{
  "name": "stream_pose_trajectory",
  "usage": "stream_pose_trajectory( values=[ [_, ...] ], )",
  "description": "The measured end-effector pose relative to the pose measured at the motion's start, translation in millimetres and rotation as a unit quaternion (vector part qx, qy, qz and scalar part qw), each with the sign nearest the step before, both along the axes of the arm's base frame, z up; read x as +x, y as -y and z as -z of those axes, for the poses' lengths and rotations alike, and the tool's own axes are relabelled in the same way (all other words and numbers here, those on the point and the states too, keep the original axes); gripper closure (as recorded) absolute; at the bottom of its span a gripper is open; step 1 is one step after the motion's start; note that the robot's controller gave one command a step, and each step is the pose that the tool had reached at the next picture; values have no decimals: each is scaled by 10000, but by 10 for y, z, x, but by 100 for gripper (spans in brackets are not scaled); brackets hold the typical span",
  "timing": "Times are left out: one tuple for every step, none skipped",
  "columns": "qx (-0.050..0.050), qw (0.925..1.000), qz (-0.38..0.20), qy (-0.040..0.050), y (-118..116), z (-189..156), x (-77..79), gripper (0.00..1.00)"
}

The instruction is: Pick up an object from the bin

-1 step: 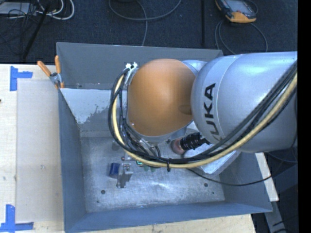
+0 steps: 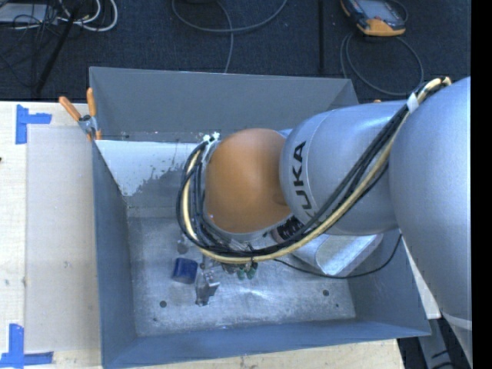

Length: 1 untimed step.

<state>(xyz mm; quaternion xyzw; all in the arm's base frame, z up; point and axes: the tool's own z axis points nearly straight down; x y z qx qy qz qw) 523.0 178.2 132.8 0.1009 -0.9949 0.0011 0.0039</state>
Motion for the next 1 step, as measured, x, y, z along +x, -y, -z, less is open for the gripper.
stream_pose_trajectory(
  values=[
    [17,9969,-788,24,62,585,272,0]
  ],
)
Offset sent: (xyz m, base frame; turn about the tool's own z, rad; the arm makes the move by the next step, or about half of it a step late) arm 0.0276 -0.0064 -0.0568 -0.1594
